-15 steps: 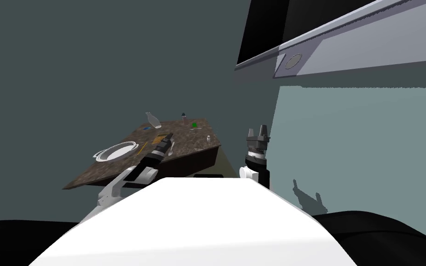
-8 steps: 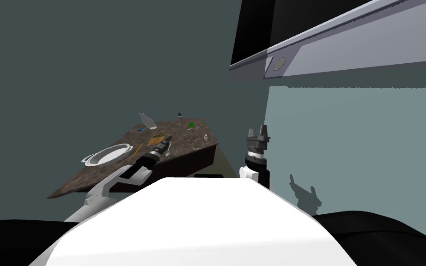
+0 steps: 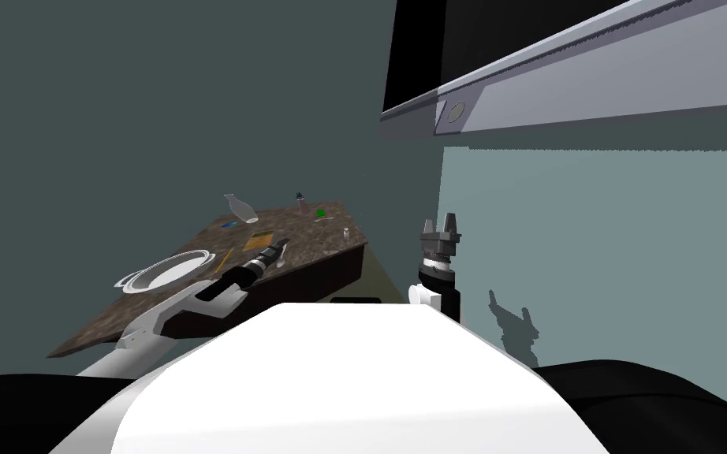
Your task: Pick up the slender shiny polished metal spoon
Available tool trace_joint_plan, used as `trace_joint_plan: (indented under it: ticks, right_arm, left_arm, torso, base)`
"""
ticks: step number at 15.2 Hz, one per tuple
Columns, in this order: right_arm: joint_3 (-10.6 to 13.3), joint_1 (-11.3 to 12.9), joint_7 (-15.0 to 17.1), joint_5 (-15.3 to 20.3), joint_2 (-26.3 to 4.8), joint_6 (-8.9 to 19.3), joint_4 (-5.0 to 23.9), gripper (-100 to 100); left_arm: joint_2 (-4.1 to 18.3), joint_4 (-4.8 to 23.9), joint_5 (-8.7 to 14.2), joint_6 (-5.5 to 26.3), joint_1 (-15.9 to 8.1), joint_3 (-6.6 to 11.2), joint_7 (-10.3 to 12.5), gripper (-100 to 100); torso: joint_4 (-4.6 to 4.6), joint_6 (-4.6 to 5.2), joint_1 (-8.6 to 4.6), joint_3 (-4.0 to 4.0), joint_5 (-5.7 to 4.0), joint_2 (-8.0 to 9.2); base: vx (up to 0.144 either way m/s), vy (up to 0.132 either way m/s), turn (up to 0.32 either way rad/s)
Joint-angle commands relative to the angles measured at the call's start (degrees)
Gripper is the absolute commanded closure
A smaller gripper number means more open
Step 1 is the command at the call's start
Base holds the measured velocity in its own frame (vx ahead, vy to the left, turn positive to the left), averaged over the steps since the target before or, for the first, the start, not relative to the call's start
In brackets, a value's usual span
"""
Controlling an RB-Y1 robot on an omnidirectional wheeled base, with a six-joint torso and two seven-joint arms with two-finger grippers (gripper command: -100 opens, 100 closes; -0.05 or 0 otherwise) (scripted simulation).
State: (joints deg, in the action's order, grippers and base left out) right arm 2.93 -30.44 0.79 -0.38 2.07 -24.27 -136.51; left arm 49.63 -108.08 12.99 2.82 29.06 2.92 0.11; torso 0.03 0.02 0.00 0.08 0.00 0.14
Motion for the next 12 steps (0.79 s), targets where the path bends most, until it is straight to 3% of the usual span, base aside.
trace_joint_plan:
  ticks: [1,2,3,4,5,6,7,8,9,12]
  right_arm:
    - [0.00,0.00,0.00,0.00,0.00,0.00,0.00,0]
    - [0.00,0.00,0.00,0.00,0.00,0.00,0.00,0]
    - [0.00,0.00,0.00,0.00,0.00,0.00,0.00,0]
    - [0.00,0.00,0.00,0.00,0.00,0.00,0.00,0]
    - [0.00,0.00,0.00,0.00,0.00,0.00,0.00,0]
    - [0.00,0.00,0.00,0.00,0.00,0.00,0.00,0]
    - [0.00,0.00,0.00,0.00,0.00,0.00,0.00,0]
    - [0.00,0.00,0.00,0.00,0.00,0.00,0.00,0]
    - [0.00,0.00,0.00,0.00,0.00,0.00,0.00,0]
    - [0.00,0.00,0.00,0.00,0.00,0.00,0.00,0]
  left_arm:
    - [1.48,0.65,0.33,2.09,0.15,-0.06,0.32,-100]
    - [3.42,1.71,0.81,3.70,0.38,-0.18,0.68,-100]
    - [3.42,1.71,0.81,4.20,0.38,-0.18,0.68,-100]
    - [5.28,2.76,1.29,6.28,0.61,-0.32,1.04,-100]
    - [5.28,2.76,1.29,6.28,0.61,-0.32,1.04,-100]
    - [7.06,3.78,1.76,8.21,0.85,-0.48,1.40,-100]
    - [7.06,3.78,1.76,8.33,0.85,-0.48,1.40,-100]
    - [8.75,4.78,2.23,10.32,1.09,-0.65,1.75,-100]
    - [8.75,4.78,2.23,10.32,1.09,-0.65,1.75,-100]
    - [11.85,6.68,3.15,14.13,1.57,-1.08,2.43,-100]
  torso:
    - [0.00,0.00,0.00,0.00,0.00,0.00]
    - [0.00,0.00,-0.01,0.01,0.00,0.01]
    - [0.01,0.02,-0.02,0.00,-0.01,0.00]
    - [0.00,0.00,-0.03,0.00,-0.01,0.00]
    - [0.00,0.01,-0.03,0.00,0.00,0.00]
    - [0.00,-0.01,-0.03,0.01,0.00,0.00]
    - [0.01,0.01,-0.04,0.01,-0.01,0.01]
    - [0.01,0.00,-0.04,0.01,-0.01,0.01]
    - [0.00,0.01,-0.05,0.01,-0.01,0.01]
    - [0.00,-0.01,-0.06,0.00,-0.02,-0.01]
  base:
    - [-0.038,-0.018,-0.120]
    - [-0.037,-0.022,-0.140]
    - [-0.035,-0.021,-0.123]
    - [-0.035,-0.024,-0.159]
    - [-0.036,-0.022,-0.114]
    - [-0.040,-0.026,-0.137]
    - [-0.039,-0.026,-0.113]
    - [-0.036,-0.028,-0.151]
    - [-0.031,-0.027,-0.131]
    - [-0.030,-0.033,-0.117]
